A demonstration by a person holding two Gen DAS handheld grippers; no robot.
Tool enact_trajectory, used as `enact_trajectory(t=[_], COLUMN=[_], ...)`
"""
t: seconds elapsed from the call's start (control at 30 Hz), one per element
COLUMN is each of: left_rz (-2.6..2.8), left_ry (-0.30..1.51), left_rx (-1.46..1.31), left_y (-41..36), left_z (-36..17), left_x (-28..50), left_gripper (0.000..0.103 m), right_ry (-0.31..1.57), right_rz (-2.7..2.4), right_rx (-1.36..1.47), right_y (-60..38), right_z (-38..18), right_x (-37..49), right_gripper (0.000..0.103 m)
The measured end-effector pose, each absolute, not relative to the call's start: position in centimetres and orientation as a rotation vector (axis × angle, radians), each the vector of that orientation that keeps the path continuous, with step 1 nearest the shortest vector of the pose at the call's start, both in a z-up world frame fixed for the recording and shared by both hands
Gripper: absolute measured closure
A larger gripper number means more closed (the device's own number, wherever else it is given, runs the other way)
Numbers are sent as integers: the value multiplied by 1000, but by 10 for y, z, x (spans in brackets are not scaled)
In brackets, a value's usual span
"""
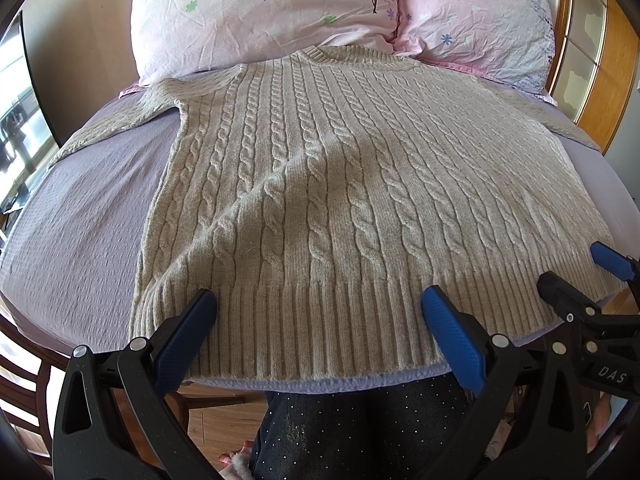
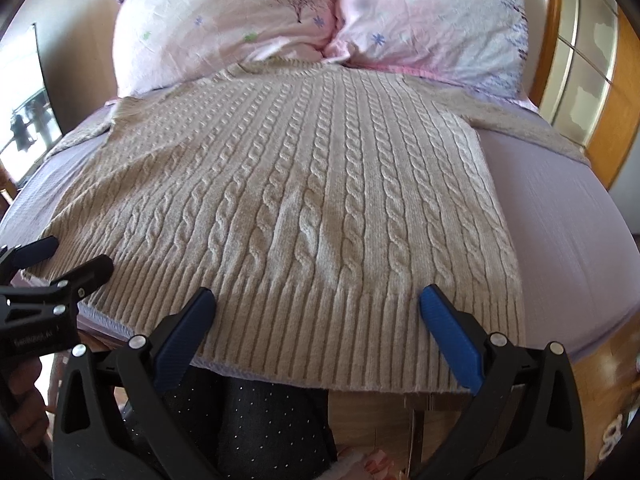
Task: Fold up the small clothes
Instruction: 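Grasp the sweater sleeve cuff with the right gripper and lift it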
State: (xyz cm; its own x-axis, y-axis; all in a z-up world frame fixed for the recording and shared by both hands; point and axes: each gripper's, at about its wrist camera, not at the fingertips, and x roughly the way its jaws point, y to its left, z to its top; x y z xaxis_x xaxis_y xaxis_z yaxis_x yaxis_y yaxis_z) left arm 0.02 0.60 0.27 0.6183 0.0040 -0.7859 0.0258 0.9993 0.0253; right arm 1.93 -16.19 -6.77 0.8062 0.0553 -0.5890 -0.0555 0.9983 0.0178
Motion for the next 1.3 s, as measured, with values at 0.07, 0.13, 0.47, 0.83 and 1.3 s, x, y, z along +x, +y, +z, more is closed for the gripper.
enact_trajectory(t=[0.07, 0.13, 0.47, 0.83, 1.3], left_rz=[-15, -30, 29, -33, -53], left_ry=[917, 921, 805, 828, 834], left_rx=[30, 19, 44, 87, 69], left_y=[4, 4, -1, -24, -20], left_z=[3, 6, 28, 21, 16], left_x=[6, 11, 53, 84, 93], left_gripper=[1, 1, 1, 1, 1], right_ry=[628, 606, 633, 665, 606], right_rz=[114, 138, -167, -446, -521], right_rx=[96, 225, 601, 779, 674], right_y=[-185, -220, -423, -558, -557], right_z=[-58, -44, 0, -15, -18], right_x=[27, 38, 151, 217, 241], right_gripper=[2, 2, 36, 74, 94])
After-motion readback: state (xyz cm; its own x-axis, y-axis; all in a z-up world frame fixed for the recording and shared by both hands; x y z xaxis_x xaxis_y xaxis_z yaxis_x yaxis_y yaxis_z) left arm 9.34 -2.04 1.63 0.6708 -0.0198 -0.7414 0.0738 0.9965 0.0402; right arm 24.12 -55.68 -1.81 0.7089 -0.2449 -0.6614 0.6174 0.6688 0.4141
